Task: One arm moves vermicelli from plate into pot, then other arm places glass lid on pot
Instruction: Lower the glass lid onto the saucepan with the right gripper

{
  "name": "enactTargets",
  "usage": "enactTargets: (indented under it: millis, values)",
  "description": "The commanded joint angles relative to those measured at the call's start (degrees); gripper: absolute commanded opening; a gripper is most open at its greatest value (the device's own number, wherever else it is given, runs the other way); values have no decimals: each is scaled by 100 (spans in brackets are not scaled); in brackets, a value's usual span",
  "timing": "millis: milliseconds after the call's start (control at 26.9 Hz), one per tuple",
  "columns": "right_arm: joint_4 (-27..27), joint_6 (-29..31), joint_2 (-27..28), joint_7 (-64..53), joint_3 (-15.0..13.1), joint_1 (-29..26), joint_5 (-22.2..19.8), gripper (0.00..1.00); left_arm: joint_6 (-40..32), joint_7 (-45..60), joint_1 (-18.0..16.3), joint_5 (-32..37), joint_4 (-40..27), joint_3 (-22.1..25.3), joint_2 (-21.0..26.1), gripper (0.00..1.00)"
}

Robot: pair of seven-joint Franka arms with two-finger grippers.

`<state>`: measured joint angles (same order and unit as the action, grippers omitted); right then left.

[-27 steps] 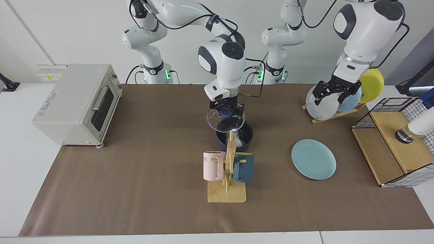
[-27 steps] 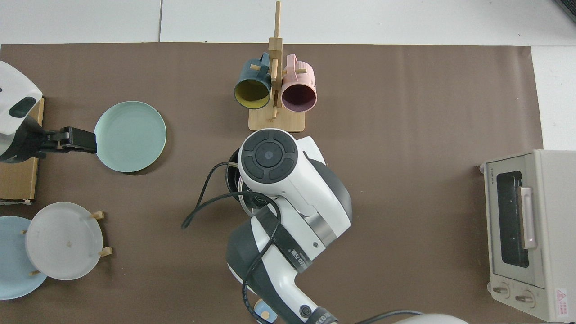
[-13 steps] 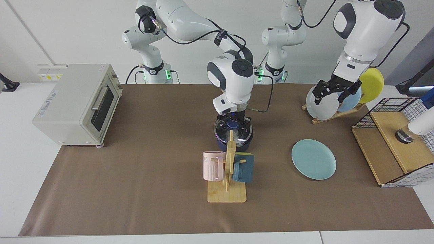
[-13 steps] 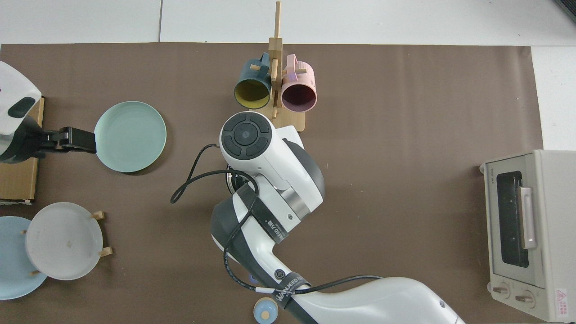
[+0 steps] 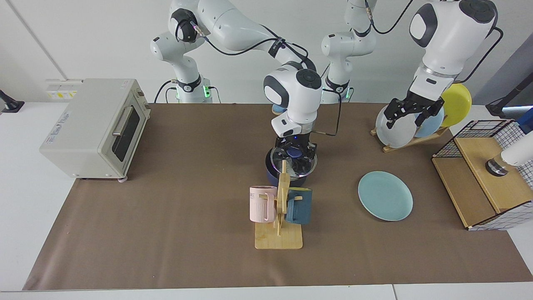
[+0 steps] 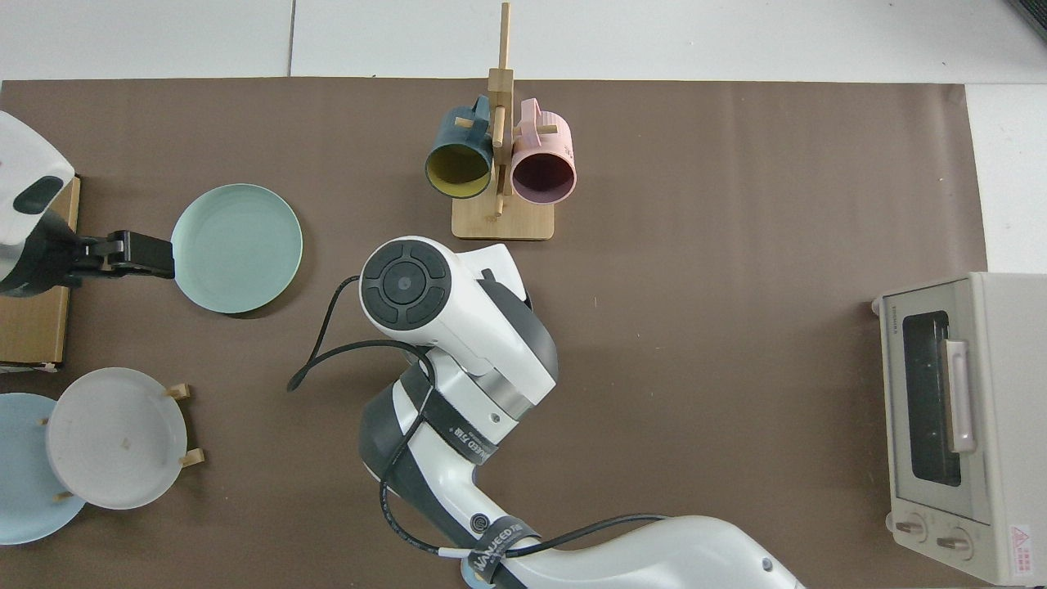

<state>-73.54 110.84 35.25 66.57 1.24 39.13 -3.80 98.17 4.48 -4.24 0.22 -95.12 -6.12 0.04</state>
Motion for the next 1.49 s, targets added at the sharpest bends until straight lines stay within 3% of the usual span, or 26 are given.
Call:
enactTargets:
  millis: [0,408,743,1448]
  values:
    - [15,105,34,119,7,-72,-103,0,-26,-61,-103,-66,-33,-64,-92,100]
    - [6,245,43,58,25,-301,37,0,-18,-61,-103,-66,-33,-64,-92,100]
    - [6,157,43,58,25,-327,521,0,-26,-61,-103,-66,-33,-64,-101,100]
    - [-231,237,25,58,25,-274,512,0,-18,-61,-103,-66,-33,-64,-101,100]
